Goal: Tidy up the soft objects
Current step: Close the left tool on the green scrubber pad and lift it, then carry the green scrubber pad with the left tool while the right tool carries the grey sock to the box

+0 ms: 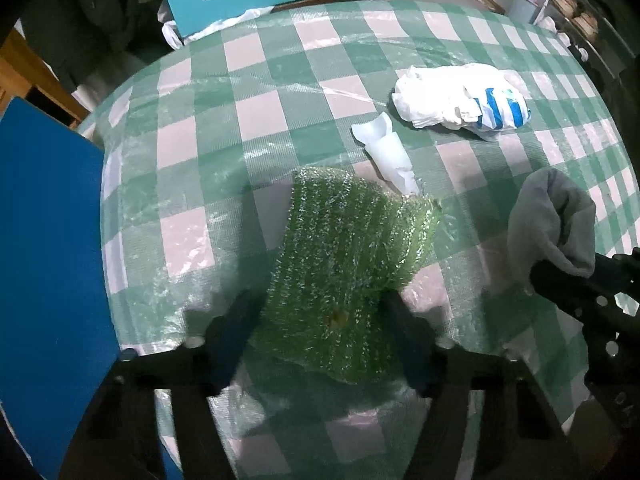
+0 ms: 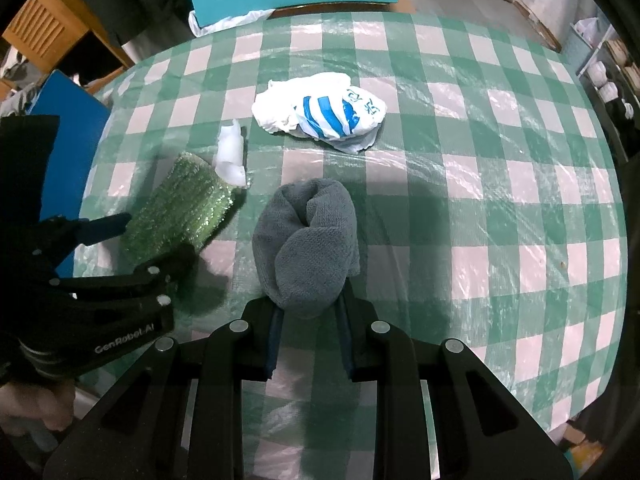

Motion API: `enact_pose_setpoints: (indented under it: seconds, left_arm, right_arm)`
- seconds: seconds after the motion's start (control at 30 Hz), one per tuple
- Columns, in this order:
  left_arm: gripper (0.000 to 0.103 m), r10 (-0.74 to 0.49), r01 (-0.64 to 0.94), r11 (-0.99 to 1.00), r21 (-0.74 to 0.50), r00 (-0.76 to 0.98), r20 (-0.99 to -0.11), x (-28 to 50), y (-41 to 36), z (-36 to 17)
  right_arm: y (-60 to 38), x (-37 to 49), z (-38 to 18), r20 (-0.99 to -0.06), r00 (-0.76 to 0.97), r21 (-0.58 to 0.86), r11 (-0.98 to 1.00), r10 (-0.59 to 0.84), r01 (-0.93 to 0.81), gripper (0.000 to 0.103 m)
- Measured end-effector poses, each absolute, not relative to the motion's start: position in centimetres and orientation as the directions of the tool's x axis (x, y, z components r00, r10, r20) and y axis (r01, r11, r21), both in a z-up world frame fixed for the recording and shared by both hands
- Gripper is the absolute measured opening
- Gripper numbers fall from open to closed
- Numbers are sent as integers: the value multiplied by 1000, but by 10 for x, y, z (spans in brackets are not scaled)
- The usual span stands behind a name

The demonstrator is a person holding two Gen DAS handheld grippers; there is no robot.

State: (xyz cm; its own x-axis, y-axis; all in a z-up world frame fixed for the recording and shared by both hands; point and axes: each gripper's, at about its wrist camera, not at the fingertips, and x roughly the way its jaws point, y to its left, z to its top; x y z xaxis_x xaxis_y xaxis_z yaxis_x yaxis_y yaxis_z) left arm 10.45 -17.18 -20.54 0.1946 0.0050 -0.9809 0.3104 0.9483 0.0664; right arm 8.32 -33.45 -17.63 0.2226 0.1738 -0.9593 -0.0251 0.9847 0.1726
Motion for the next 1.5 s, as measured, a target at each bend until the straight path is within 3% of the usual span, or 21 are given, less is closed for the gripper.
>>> enact_pose_setpoints:
  seconds: [0.17, 0.3, 1.5]
  left_arm:
    - [33, -20, 309, 950, 39, 185, -983, 106, -168, -201]
    - [27, -38, 317, 948, 22, 182, -983, 105, -164, -198]
    - [27, -51, 328, 941, 80, 373, -927, 59, -135, -102]
  right_arm:
    - [-324, 74, -171, -959, 229, 162, 986, 165, -31, 22]
    - [-320, 73, -163, -959, 235, 157, 987, 159, -30, 22]
    - [-283, 46, -87, -910, 379, 136, 984, 170, -113, 22]
